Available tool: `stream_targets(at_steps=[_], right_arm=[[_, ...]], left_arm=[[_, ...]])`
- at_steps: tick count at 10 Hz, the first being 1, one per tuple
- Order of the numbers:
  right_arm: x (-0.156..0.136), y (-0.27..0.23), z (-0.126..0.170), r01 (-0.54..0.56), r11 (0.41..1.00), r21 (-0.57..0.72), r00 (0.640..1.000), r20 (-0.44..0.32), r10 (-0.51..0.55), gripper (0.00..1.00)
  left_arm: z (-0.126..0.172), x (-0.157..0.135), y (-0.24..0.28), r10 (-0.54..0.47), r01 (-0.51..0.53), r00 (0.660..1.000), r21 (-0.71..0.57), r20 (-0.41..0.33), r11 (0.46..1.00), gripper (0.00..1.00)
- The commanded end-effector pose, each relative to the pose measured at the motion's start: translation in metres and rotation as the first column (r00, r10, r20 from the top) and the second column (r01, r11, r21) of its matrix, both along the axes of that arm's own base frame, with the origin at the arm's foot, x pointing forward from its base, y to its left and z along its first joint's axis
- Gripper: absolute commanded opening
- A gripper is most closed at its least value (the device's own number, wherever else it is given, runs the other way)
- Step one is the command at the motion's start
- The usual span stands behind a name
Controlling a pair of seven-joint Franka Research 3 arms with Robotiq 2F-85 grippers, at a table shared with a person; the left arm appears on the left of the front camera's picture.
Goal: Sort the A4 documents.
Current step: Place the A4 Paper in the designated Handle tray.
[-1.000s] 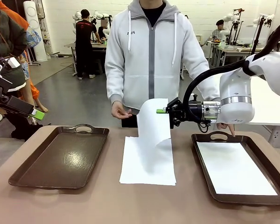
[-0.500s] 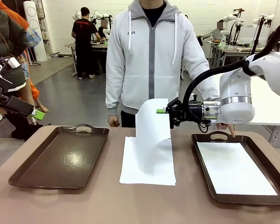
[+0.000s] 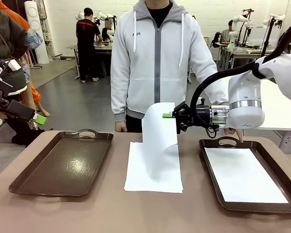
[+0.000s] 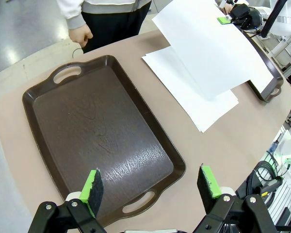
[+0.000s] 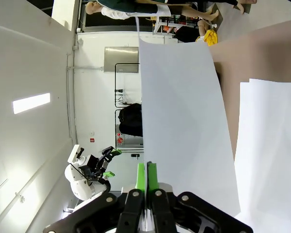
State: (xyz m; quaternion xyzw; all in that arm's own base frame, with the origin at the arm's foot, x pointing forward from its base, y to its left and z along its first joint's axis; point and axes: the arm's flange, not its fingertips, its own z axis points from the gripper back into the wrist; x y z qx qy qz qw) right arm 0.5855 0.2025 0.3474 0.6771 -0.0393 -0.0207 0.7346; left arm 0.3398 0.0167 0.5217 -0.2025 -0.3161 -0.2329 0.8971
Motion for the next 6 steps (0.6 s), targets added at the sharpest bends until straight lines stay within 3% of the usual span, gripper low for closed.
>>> stream_targets(at_steps=[1, 3, 5, 6], right_arm=[[0.001, 0.001, -0.001, 0.011, 1.000, -0.005, 1.000, 0.000, -0.011, 0.00], [0.000, 0.000, 0.000, 0.000, 1.000, 0.000, 1.000, 0.000, 0.000, 0.01], [-0.037, -0.045, 0.011, -0.008, 0.993, -0.119, 0.998, 0.065, 0.016, 0.01], [-0.048, -0.072, 0.018, -0.043, 0.988, -0.146, 0.998, 0.040, 0.049, 0.01]], left_arm=[[-0.001, 0.001, 0.000, -0.006, 0.006, 1.000, -0.013, -0.002, 1.000, 1.00], [-0.001, 0.001, 0.000, -0.006, 0.006, 1.000, -0.013, -0.002, 1.000, 1.00], [-0.001, 0.001, 0.000, -0.006, 0.006, 1.000, -0.013, -0.002, 1.000, 1.00], [-0.001, 0.001, 0.000, -0.006, 0.006, 1.000, -0.013, -0.002, 1.000, 1.00]])
